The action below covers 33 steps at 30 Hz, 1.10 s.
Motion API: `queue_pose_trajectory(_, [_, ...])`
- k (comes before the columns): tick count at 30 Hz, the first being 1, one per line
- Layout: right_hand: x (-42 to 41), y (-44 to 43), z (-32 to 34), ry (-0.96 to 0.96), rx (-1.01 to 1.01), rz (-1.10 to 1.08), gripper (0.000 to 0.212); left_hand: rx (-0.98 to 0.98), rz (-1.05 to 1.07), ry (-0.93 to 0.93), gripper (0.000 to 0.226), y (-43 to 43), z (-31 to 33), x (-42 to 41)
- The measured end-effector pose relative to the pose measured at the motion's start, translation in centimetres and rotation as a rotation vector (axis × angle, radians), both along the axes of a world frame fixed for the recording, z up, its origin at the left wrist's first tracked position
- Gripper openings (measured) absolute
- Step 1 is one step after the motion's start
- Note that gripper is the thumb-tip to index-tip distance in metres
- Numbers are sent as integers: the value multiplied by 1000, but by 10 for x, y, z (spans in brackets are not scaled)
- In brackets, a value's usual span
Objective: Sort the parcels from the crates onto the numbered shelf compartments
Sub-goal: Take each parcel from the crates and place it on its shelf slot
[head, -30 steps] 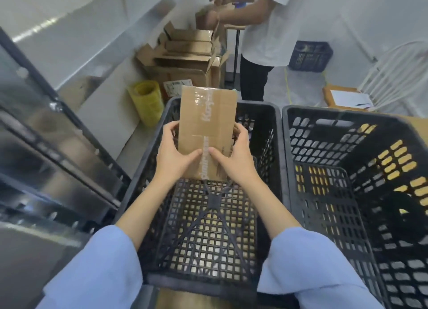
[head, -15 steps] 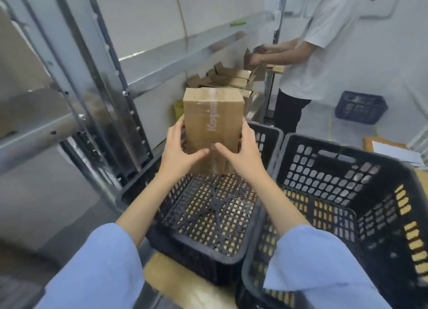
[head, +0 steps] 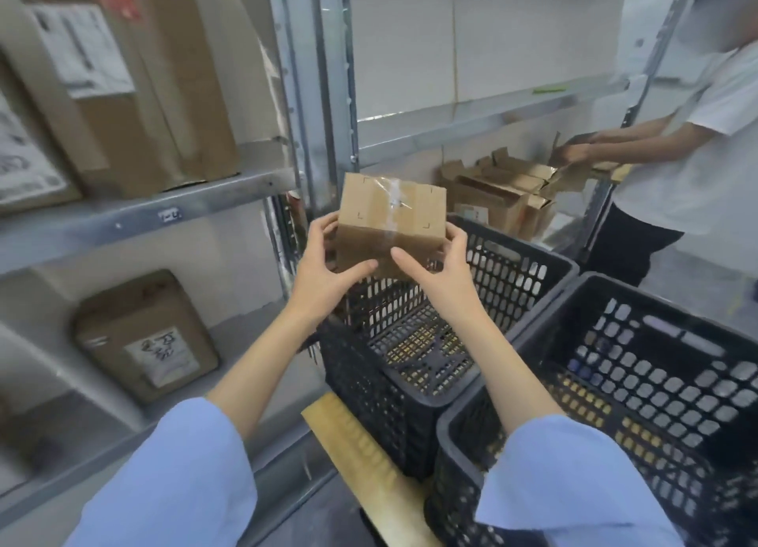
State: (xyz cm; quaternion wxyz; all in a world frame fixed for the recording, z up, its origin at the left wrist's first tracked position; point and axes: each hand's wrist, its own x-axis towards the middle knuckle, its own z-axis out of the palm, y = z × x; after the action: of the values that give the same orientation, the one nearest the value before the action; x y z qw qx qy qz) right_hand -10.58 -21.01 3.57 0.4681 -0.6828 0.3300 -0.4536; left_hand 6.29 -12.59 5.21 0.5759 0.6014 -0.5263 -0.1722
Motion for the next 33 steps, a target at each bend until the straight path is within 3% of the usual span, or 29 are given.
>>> queue_pose_trajectory(5, [35, 28, 7, -40, 48, 144, 75, 34, 103, 64, 68, 56, 3, 21])
queue_pose_trajectory(10, [68, 57, 7, -61, 23, 275, 67, 7, 203, 54, 84, 104, 7, 42])
queue_pose_trajectory(17, [98, 97, 11, -31, -13, 438, 97, 17, 313, 17, 92, 162, 7, 66])
queue_pose_trajectory(28, [150, 175, 3, 114, -186, 602, 107, 28, 442, 132, 99, 265, -1, 101])
queue_pose_trajectory(33, [159, 211, -1, 128, -110, 639, 108, 38, 482, 132, 93, 298, -8, 107])
